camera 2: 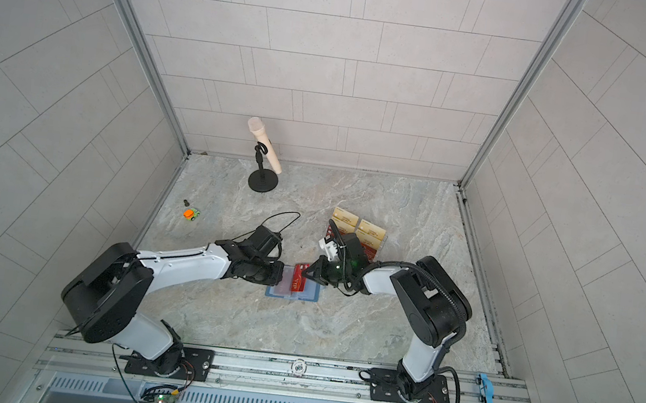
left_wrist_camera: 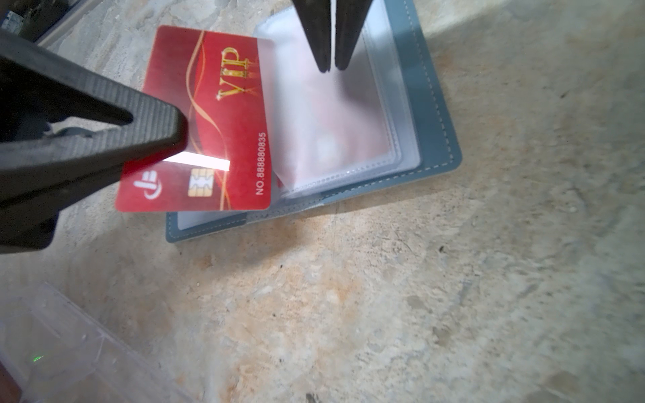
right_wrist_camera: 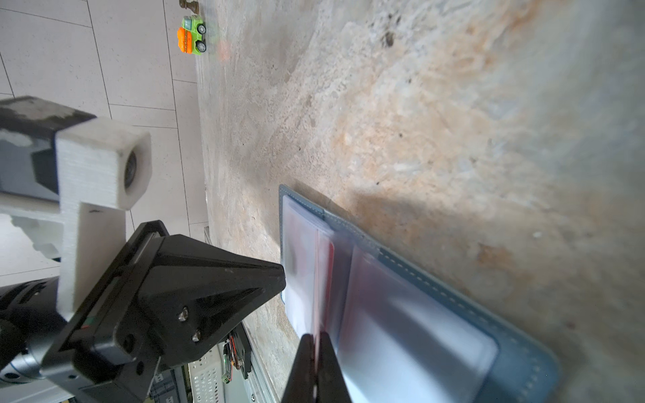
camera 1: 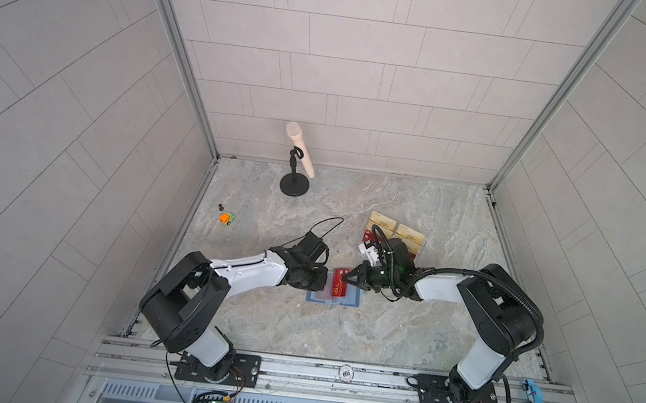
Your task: Put the credit cards into the card holder
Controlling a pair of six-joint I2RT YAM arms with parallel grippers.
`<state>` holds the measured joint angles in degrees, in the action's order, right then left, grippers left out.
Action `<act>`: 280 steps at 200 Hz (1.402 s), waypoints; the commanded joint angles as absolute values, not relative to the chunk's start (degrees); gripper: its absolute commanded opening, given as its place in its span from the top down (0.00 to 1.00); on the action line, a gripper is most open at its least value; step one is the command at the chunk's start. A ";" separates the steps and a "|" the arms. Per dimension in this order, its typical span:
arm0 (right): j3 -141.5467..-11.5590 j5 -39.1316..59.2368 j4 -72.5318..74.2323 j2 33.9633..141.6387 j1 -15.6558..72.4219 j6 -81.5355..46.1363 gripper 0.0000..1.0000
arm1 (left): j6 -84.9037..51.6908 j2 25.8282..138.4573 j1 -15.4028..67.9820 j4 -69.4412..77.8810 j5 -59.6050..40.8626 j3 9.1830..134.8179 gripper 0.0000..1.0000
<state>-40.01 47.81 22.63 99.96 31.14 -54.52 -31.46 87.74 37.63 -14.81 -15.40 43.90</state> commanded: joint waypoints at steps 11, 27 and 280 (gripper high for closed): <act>-38.96 48.95 25.41 100.59 31.44 -56.64 1.00 | -31.20 87.19 37.35 -15.09 -15.20 43.78 0.89; -38.91 49.30 26.19 101.25 31.44 -57.12 1.00 | -31.18 87.04 37.35 -15.14 -15.21 43.77 0.89; -43.23 52.87 15.50 102.48 30.54 -49.91 1.00 | -31.37 87.30 37.27 -15.20 -15.20 43.59 0.89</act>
<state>-42.54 51.99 17.06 102.74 30.94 -50.96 -31.46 87.74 37.63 -14.83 -15.40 43.90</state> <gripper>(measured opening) 0.056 0.107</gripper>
